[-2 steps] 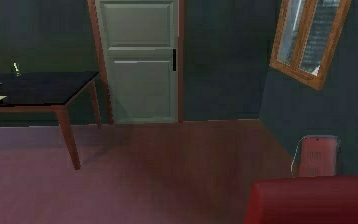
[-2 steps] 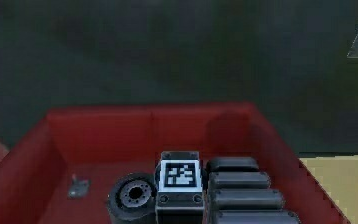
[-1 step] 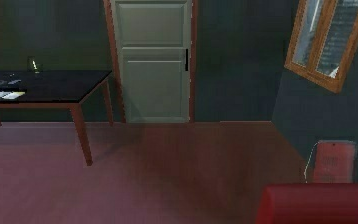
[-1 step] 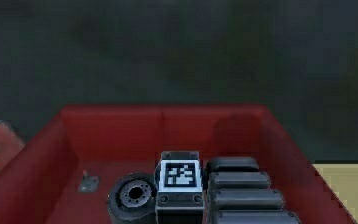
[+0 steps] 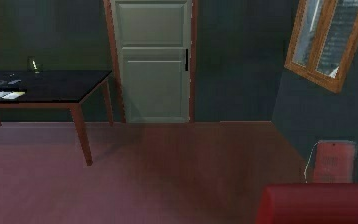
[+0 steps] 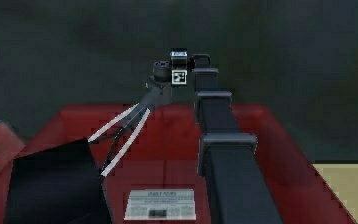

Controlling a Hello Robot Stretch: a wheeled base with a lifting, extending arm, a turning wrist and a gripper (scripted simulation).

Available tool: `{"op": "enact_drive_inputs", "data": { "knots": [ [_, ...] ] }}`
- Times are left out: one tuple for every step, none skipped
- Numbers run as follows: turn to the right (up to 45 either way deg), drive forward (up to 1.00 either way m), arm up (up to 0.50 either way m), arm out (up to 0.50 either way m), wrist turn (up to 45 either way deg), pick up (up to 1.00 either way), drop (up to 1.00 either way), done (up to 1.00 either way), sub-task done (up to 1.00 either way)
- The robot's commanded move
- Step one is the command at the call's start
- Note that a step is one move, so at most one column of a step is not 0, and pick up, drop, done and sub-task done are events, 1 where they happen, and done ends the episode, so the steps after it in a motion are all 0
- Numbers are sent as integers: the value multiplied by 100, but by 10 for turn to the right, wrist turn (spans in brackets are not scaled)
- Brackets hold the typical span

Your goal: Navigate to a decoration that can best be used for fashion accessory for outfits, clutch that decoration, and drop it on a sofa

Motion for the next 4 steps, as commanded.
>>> {"op": "enact_drive_inputs", "data": {
  "knots": [
    [0, 0, 0, 0, 450, 0, 0, 0, 0],
    [0, 0, 0, 0, 450, 0, 0, 0, 0],
    [0, 0, 0, 0, 360, 0, 0, 0, 0],
    [0, 0, -36, 0, 0, 0, 0, 0, 0]
  ]
}}
